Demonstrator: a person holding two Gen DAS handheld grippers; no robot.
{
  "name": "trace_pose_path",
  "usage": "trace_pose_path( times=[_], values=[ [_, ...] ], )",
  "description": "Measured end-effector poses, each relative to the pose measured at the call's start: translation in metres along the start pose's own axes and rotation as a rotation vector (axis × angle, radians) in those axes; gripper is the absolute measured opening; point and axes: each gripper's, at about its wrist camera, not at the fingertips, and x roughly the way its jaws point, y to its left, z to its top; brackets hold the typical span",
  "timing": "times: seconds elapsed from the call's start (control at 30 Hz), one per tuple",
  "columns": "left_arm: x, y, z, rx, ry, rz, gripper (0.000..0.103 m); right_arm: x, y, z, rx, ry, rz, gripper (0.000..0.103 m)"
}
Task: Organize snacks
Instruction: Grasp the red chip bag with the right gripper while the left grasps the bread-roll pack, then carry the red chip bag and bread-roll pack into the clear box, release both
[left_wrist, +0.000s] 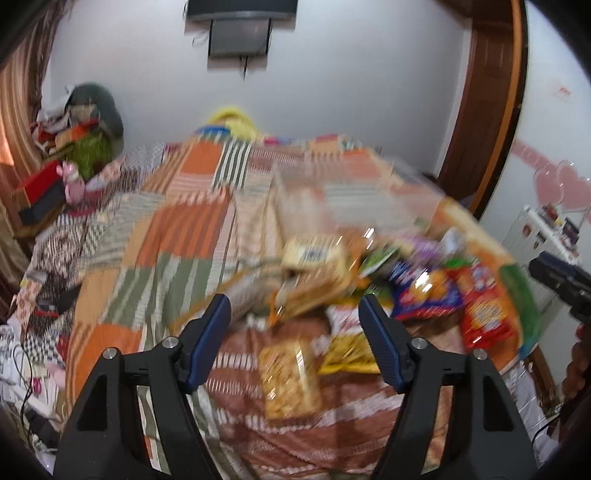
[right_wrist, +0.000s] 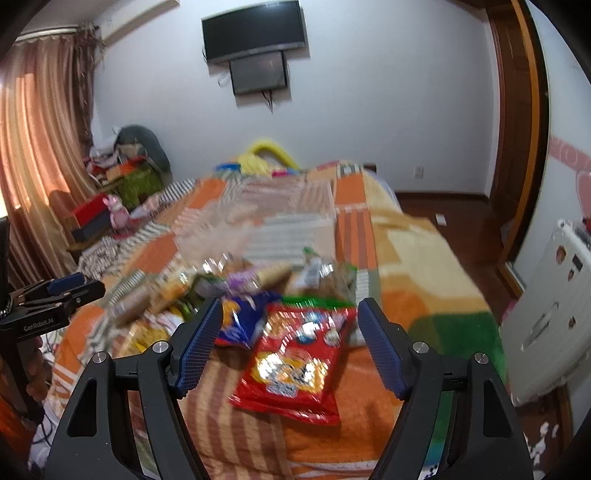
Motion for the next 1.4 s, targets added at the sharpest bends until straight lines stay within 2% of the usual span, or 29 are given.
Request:
trace_pose_path(
  times=[0.17, 0.37, 0.5, 0.73, 0.87, 1.0, 1.1, 1.17, 1.23, 1.3, 1.4],
  values=[
    [0.029, 0.013, -0.021, -0.018, 0.108, 0.007, 0.065, 0.015, -0.011, -0.01, 0.03, 0.093, -0.011, 0.073],
    [0.055, 0.017, -0.042, -0.051, 0.202, -0.024, 0.064, 0.034, -0.016, -0.016, 0.079, 0.16, 0.01, 0.073],
    [0.065, 0.016, -0.048, -0.053, 0.235, -0.045, 0.063, 0.046, -0.014, -0.021, 0.087, 0.2, 0.033, 0.073],
    [0.077, 0.019, -0.052, -0.074, 0.255, -0.092, 0.051, 0.06, -0.007, -0.024, 0.083, 0.239, 0.058, 0.073],
    [0.074, 0.016, -0.051, -0.062, 0.253, -0.079, 0.049, 0.065, -0.005, -0.026, 0.077, 0.256, 0.071, 0.072],
    [0.068, 0.013, -0.049, -0.047, 0.246, -0.061, 0.047, 0.064, -0.004, -0.026, 0.044, 0.251, 0.063, 0.06],
    [0.061, 0.012, -0.045, -0.037, 0.23, -0.051, 0.045, 0.063, -0.007, -0.025, 0.047, 0.247, 0.068, 0.056],
    [0.055, 0.013, -0.042, -0.04, 0.218, -0.049, 0.045, 0.06, -0.009, -0.025, 0.05, 0.242, 0.072, 0.046],
    [0.049, 0.014, -0.039, -0.044, 0.204, -0.047, 0.045, 0.058, -0.009, -0.023, 0.058, 0.235, 0.084, 0.042],
    [0.044, 0.015, -0.035, -0.043, 0.192, -0.04, 0.045, 0.054, -0.007, -0.02, 0.059, 0.218, 0.089, 0.031],
    [0.035, 0.015, -0.028, -0.046, 0.165, -0.032, 0.045, 0.048, -0.007, -0.015, 0.058, 0.196, 0.094, 0.029]
  ],
)
